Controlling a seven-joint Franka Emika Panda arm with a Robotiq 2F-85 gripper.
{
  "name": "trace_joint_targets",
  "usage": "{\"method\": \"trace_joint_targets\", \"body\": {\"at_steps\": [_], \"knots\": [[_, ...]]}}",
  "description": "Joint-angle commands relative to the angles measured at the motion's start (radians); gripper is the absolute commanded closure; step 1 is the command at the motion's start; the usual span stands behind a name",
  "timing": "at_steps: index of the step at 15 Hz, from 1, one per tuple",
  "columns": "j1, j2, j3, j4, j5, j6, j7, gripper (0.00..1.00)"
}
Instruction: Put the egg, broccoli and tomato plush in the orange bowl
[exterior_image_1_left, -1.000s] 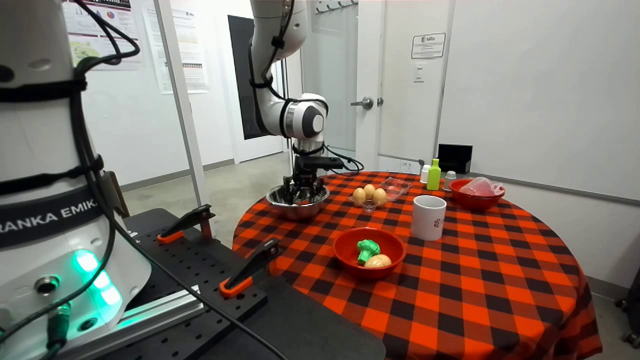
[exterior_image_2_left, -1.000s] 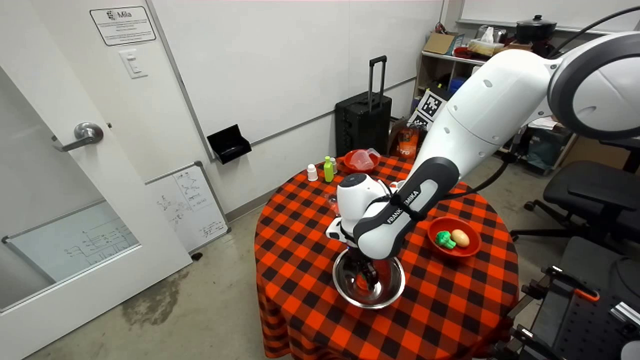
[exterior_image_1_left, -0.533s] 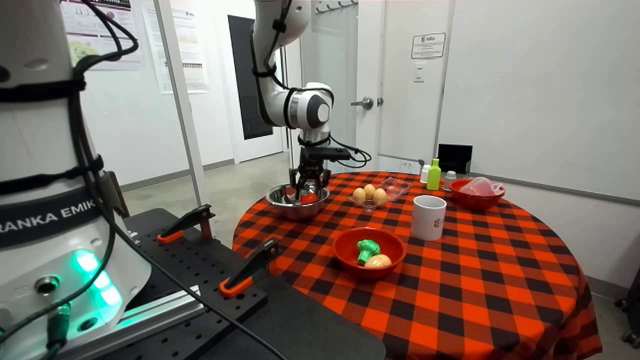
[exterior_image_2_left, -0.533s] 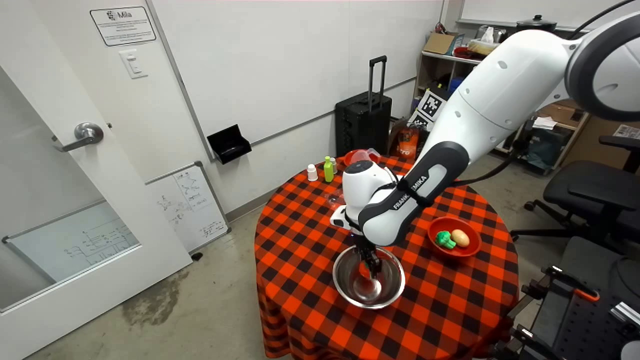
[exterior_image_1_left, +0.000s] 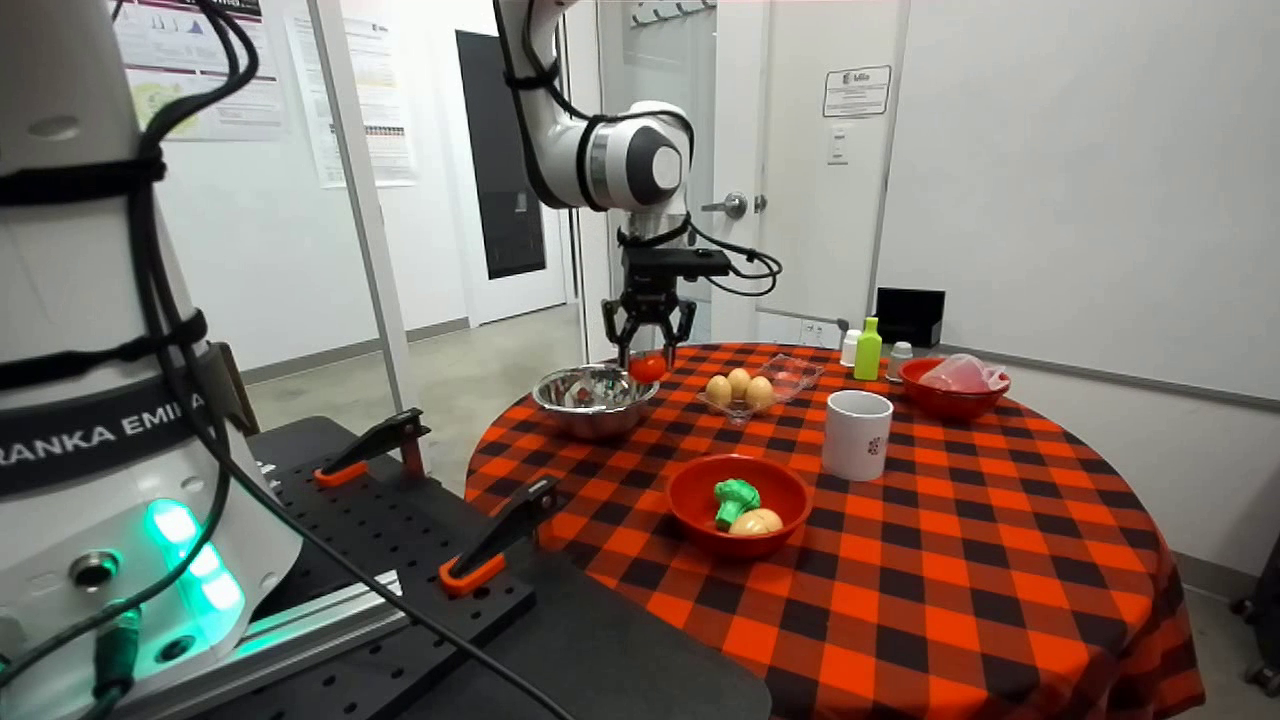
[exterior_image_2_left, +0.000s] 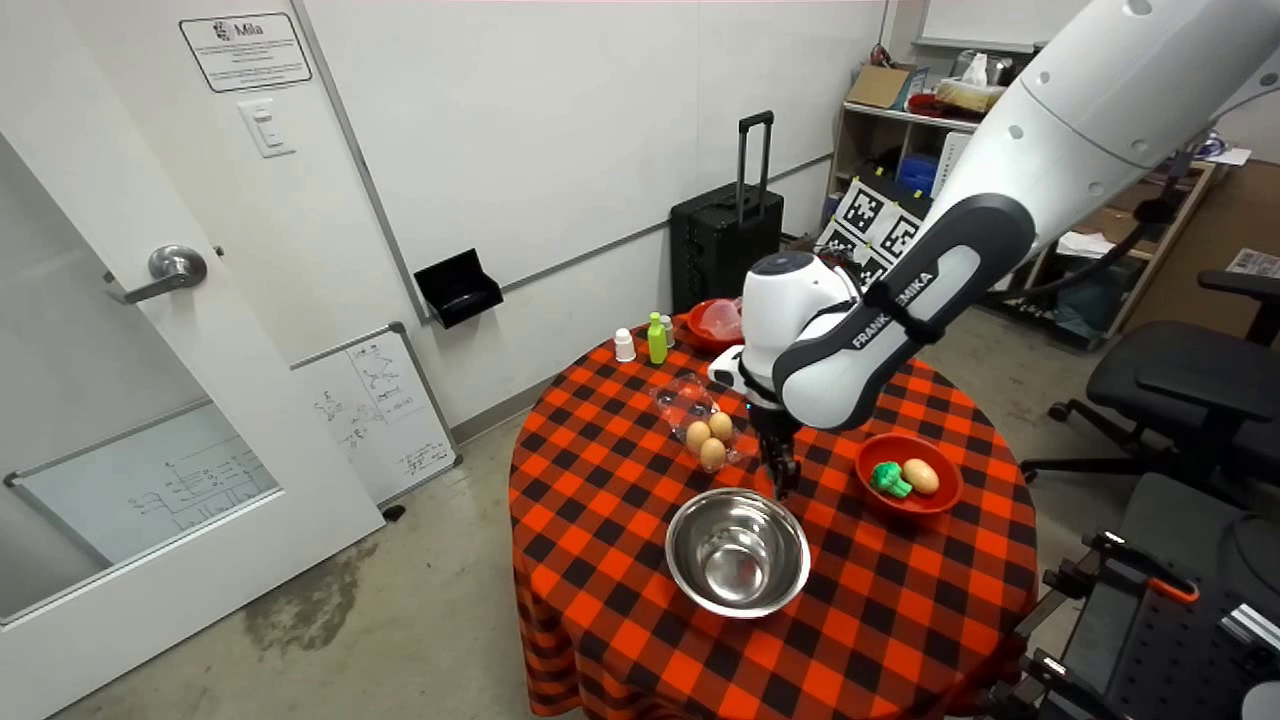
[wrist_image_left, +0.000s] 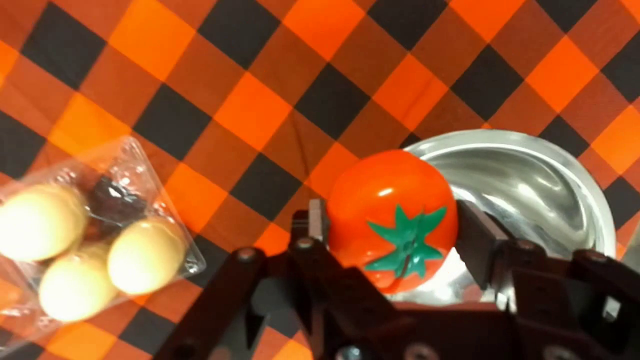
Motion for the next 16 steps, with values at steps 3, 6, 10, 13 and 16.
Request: {"method": "trace_joint_targets", "body": {"at_steps": [3,6,10,13,16], "knots": [[-0.082,-0.147,-0.058,-0.189,0.057,0.099,0.091,0.62],[-0.127,-0.157,-0.096,-0.238,0.078,0.144,0.125,0.62],[-0.187,-0.134,-0.123,-0.280,0.103,0.209,0.158,0.62],[-0.212,-0.116,-0.139,-0.302,0.111,0.270,0.207,0.62],[-0.220,-0.095,-0.155,-0.305,0.104,0.293,0.268,0.62]]}}
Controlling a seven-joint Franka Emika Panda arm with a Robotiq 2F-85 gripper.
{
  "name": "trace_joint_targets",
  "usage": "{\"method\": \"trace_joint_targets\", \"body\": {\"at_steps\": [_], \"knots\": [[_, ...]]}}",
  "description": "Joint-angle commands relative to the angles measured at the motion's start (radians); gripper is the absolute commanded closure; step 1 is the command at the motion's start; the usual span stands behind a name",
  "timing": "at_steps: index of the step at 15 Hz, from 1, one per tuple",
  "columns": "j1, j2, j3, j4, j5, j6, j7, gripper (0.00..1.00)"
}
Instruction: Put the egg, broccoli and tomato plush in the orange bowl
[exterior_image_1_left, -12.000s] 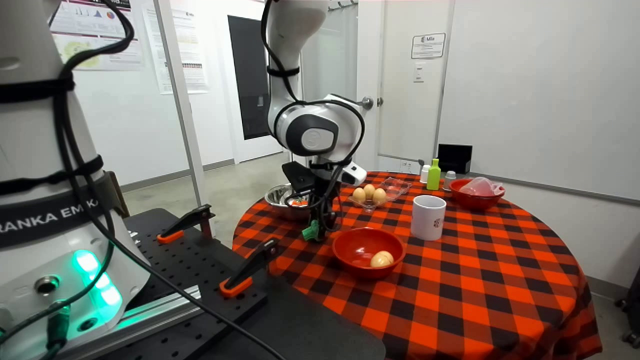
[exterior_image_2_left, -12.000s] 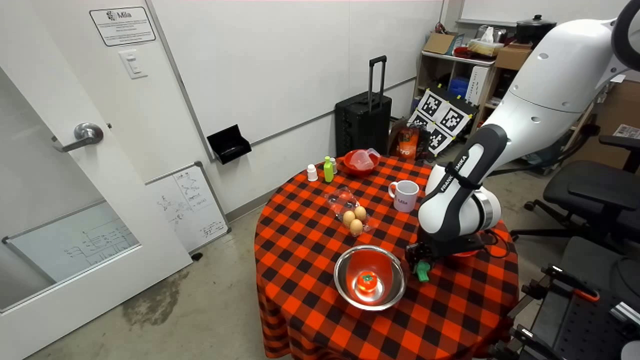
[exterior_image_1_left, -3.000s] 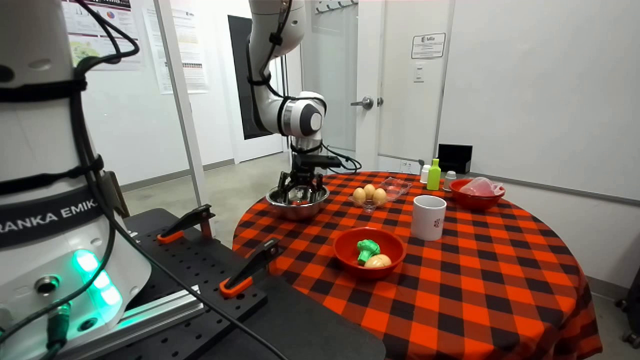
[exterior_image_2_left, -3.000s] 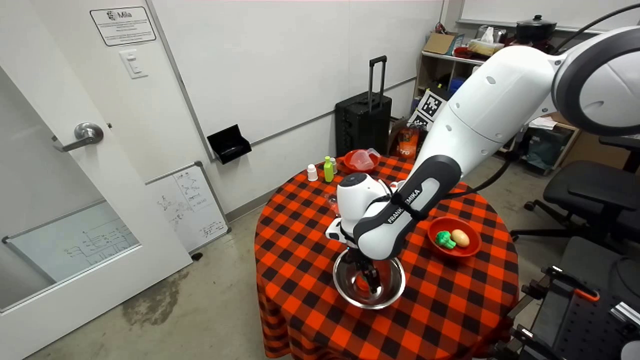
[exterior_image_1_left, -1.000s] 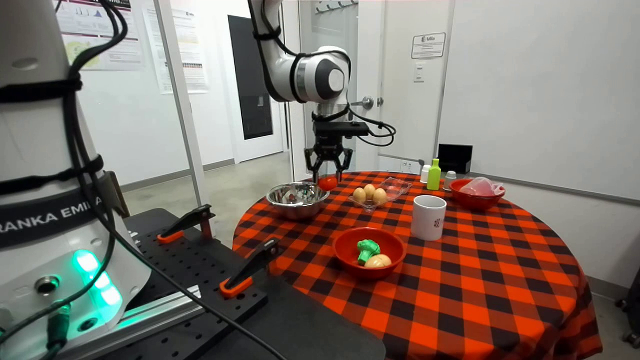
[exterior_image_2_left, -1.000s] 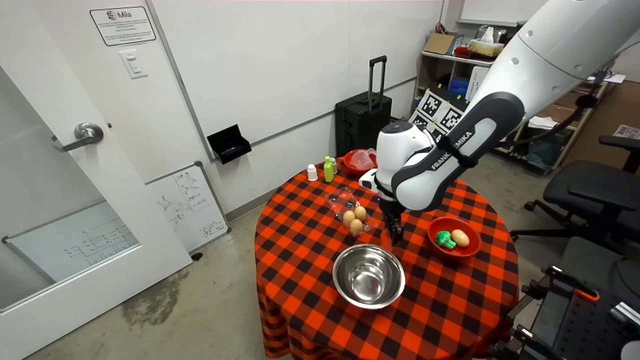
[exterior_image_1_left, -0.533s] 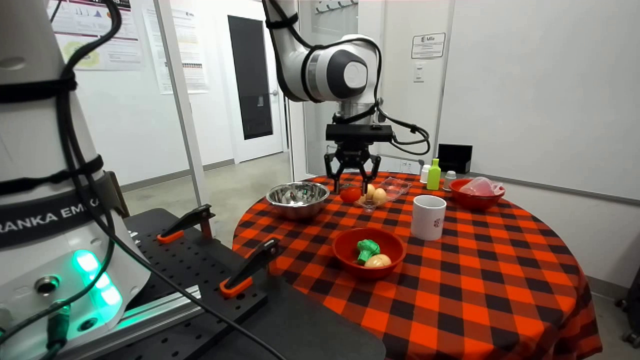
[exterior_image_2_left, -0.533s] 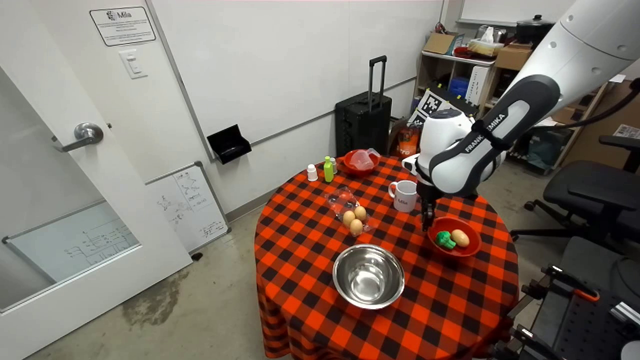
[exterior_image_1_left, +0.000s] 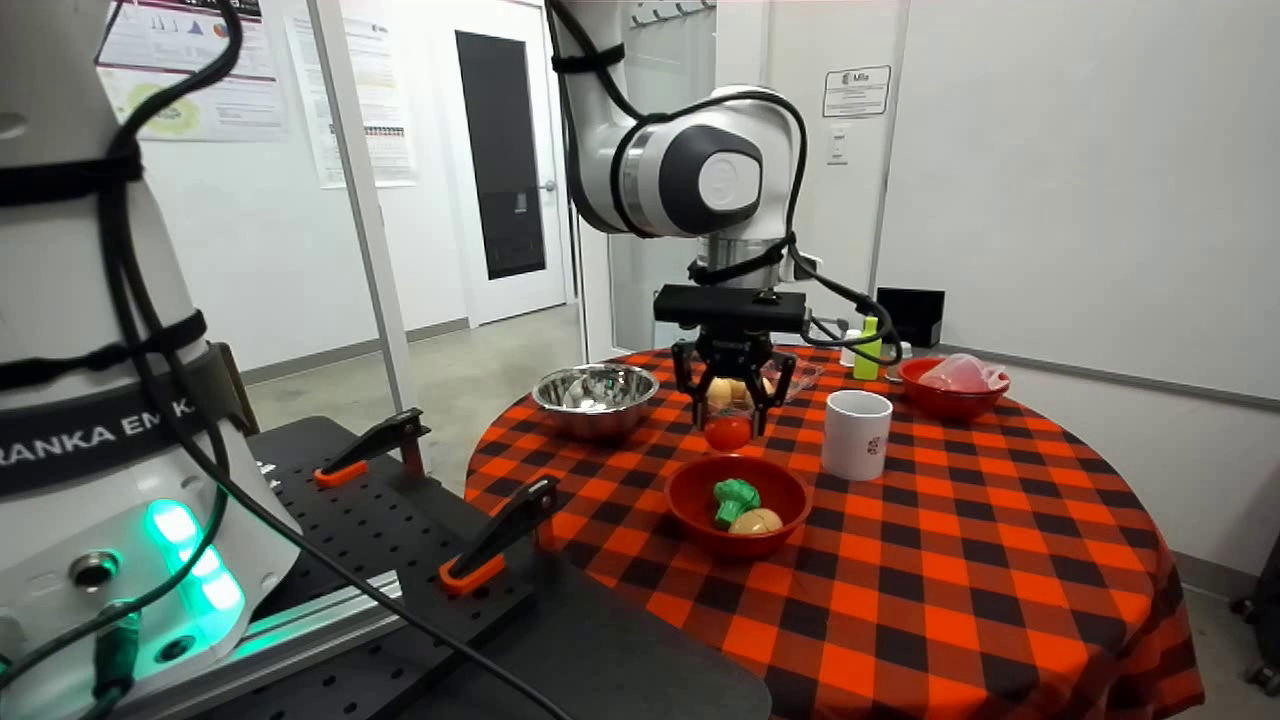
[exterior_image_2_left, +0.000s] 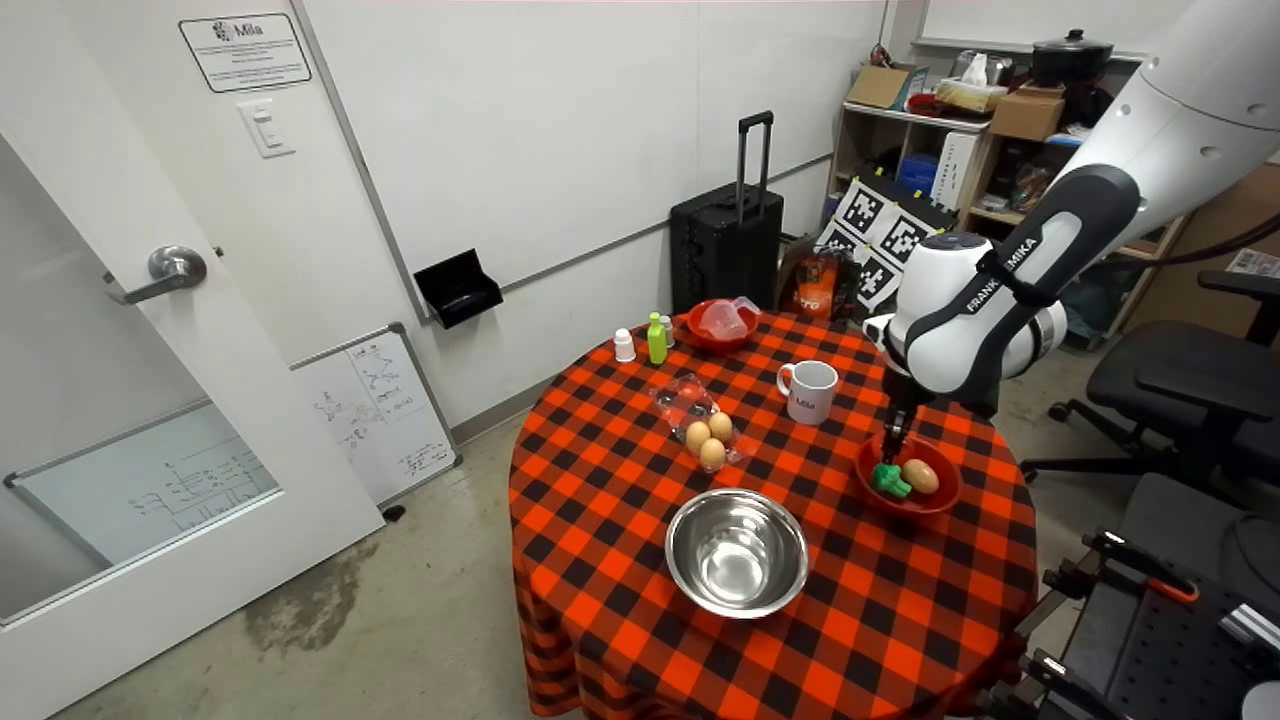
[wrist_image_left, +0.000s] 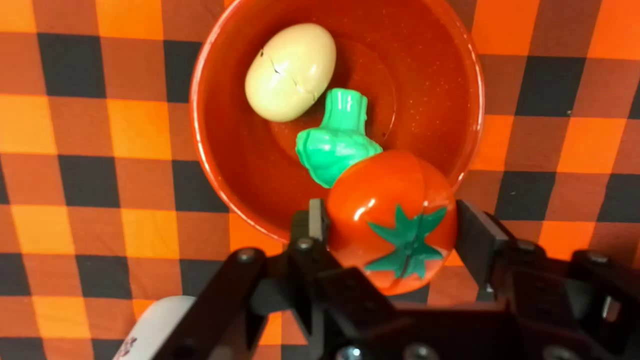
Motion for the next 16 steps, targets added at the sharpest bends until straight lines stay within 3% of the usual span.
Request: {"method": "trace_joint_targets", "body": {"at_steps": [1,7,16], "knots": [[0.005,0.021,-0.021,-0.011,0.004,0.046,0.081,0.62],[0.053,0.068,-0.081,-0.003,-0.008,0.044,0.214,0.62],[0.054,0.117,-0.092,0.015,0.000,0.036,0.278,0.62]]}}
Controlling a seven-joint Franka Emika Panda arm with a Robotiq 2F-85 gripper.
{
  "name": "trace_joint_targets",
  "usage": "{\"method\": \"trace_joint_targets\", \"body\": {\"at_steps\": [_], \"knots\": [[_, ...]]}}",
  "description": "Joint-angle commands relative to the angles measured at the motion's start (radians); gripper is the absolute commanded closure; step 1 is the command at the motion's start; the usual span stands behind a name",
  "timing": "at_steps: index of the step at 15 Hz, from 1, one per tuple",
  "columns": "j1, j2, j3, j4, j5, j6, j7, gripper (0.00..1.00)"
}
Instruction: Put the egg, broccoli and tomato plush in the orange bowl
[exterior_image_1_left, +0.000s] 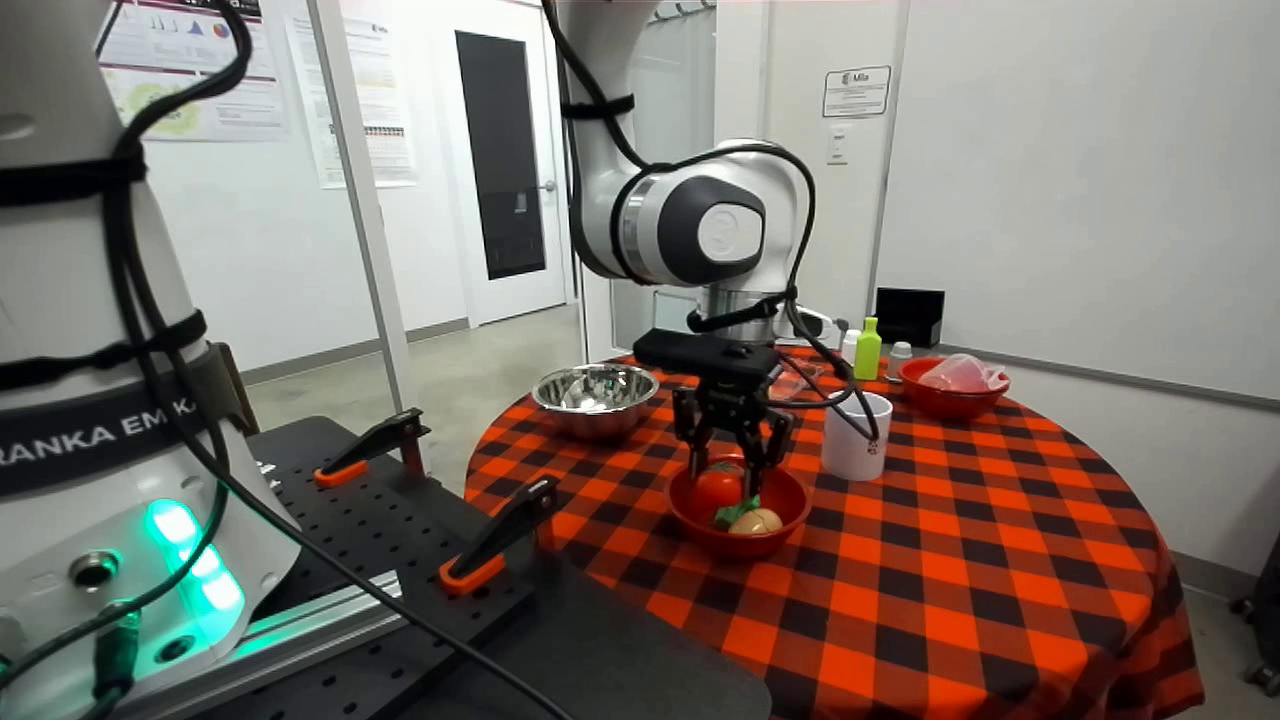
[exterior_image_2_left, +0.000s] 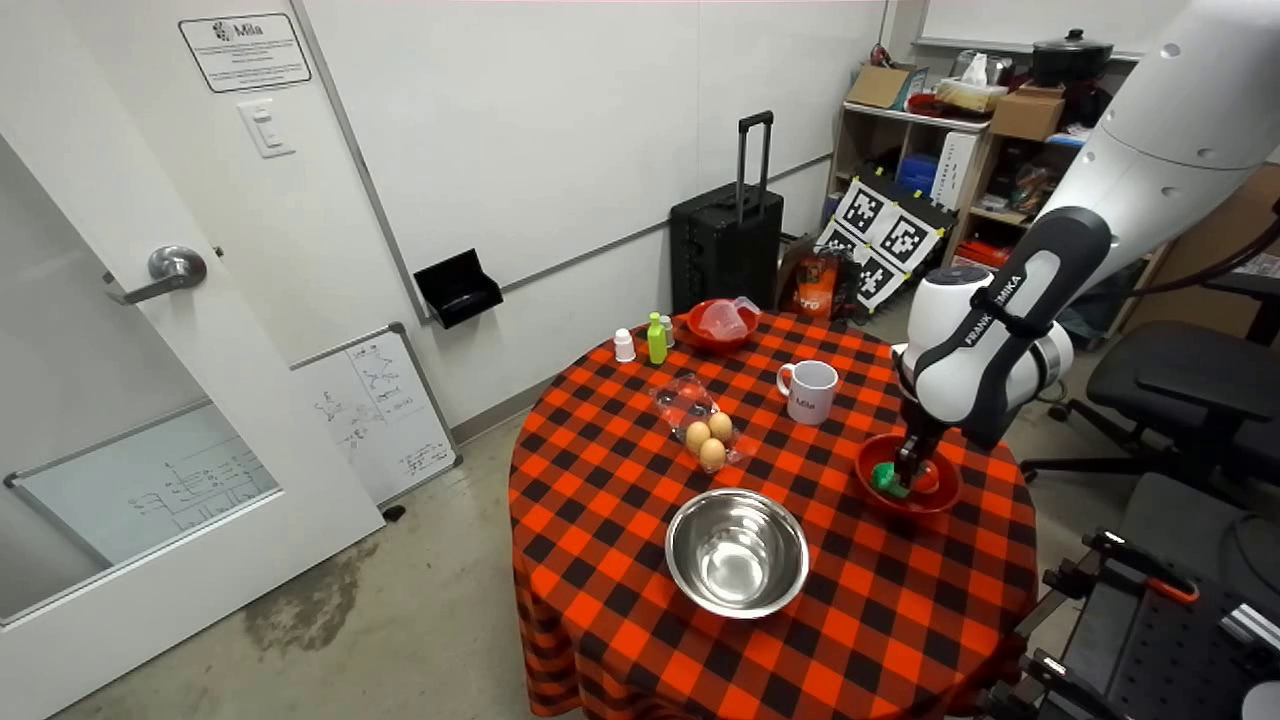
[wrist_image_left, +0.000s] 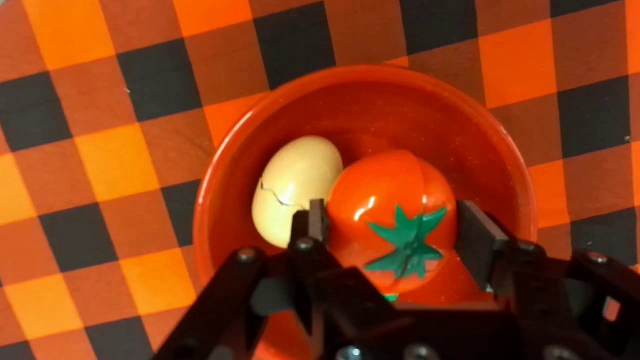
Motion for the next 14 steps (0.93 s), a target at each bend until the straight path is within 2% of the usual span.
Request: {"method": "trace_joint_targets", "body": {"at_steps": [1,4,6,7,9,14], "knots": [[0.021,0.020,-0.018,0.014,0.001,0.019,0.038,0.62],[0.031,0.026,-0.028,0.018,0.000,0.024,0.059,0.62],[0.037,0.030,-0.034,0.021,0.000,0.023,0.070,0.12],[0.039,0.031,-0.036,0.023,0.000,0.023,0.075,0.11],[0.041,0.035,-0.038,0.026,0.000,0.023,0.080,0.00],[0.055,0.029,-0.048,0.018,-0.002,0.030,0.098,0.00]]}}
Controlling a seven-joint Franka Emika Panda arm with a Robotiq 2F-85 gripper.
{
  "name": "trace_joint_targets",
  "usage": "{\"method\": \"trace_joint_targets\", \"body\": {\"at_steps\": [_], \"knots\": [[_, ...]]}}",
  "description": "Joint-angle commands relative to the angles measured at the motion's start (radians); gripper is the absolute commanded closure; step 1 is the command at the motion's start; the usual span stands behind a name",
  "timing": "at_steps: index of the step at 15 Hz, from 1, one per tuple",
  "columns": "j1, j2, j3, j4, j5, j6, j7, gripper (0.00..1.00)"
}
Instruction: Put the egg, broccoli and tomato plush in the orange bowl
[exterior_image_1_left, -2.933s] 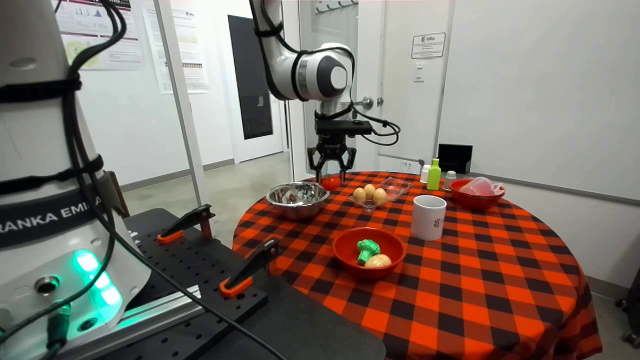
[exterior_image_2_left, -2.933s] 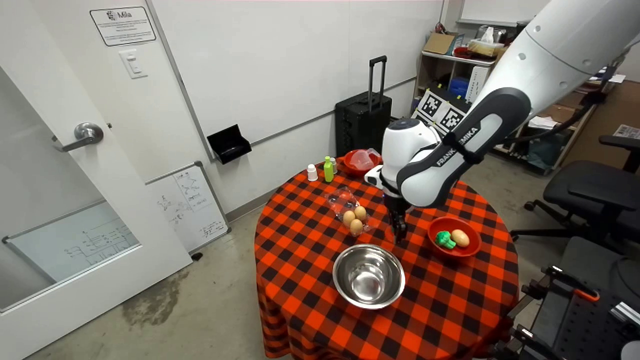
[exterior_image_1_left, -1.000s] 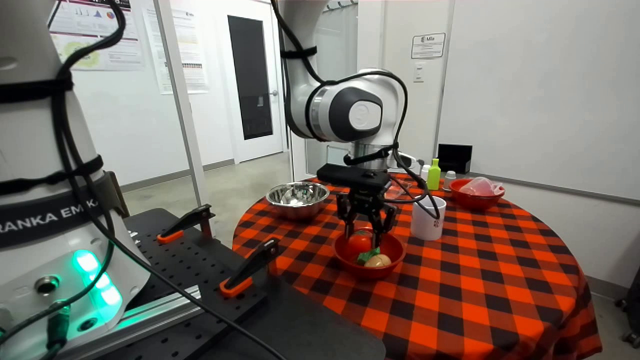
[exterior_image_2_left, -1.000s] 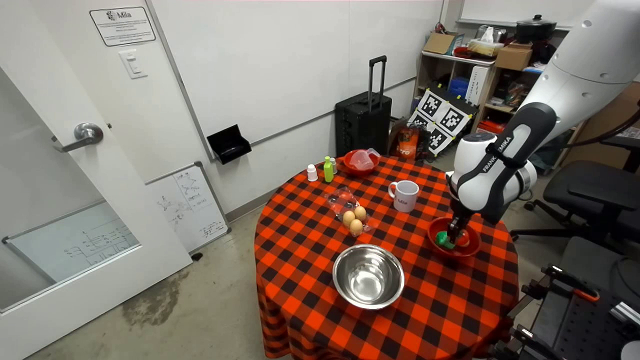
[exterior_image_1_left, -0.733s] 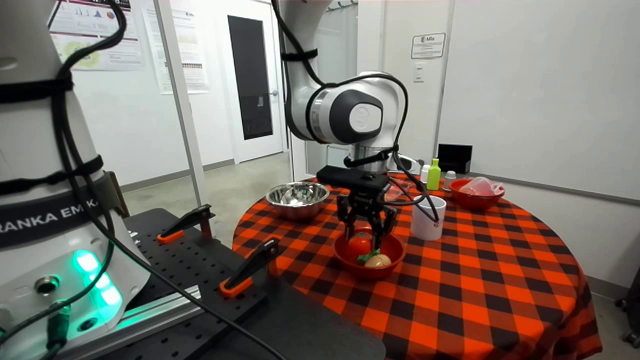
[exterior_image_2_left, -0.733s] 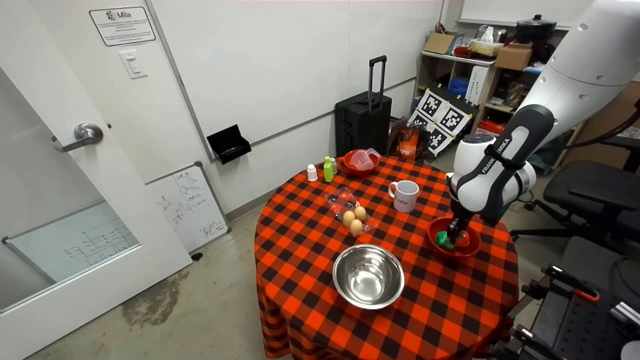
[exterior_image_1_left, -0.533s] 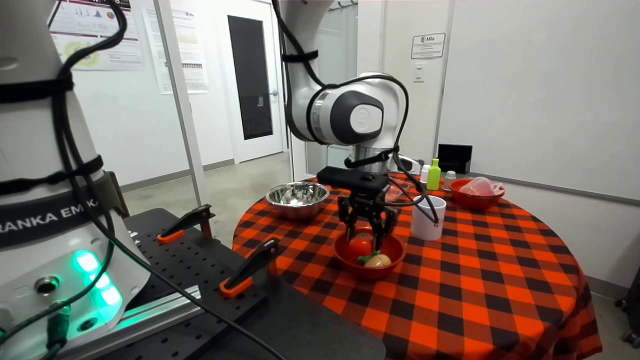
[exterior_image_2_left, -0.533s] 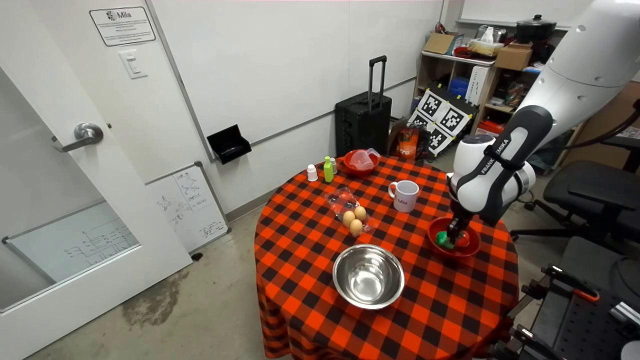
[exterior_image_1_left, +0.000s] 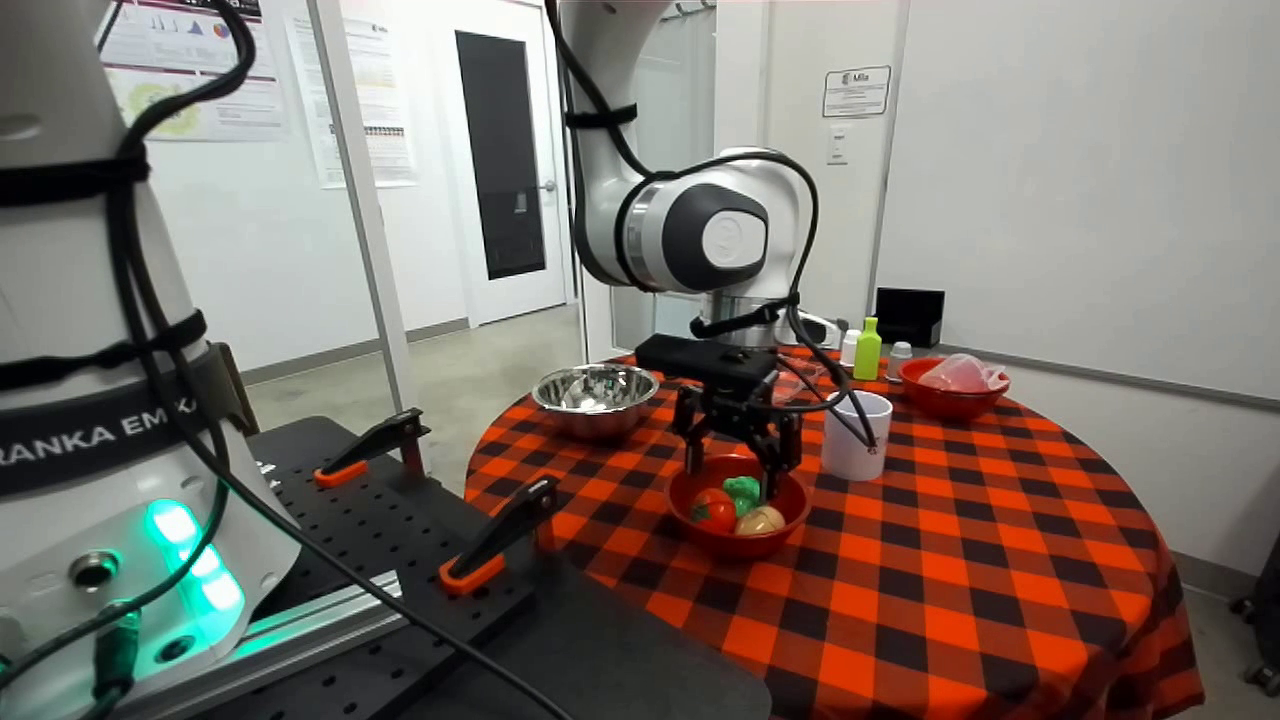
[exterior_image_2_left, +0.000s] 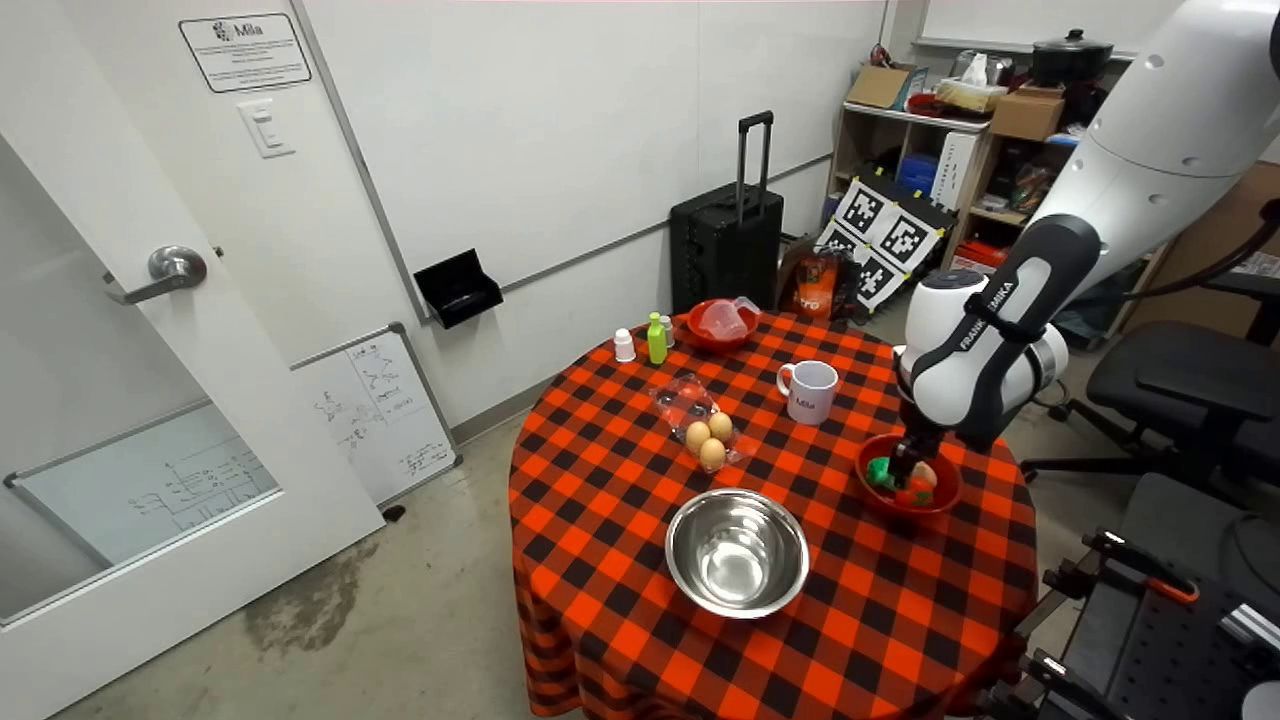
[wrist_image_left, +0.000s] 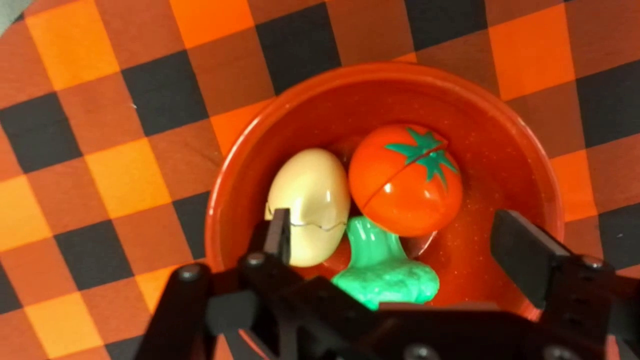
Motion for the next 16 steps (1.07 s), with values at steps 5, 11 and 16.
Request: {"method": "trace_joint_targets", "body": {"at_steps": [5,11,16], "knots": [[0.027,-0.032,-0.008,-0.021,-0.007,0.019,0.010,0.00],[-0.033,-0.098,0.072,-0.056,-0.002,0.005,-0.092,0.00],[-0.165,-0.138,0.201,-0.080,0.031,0.001,-0.265,0.00]]}}
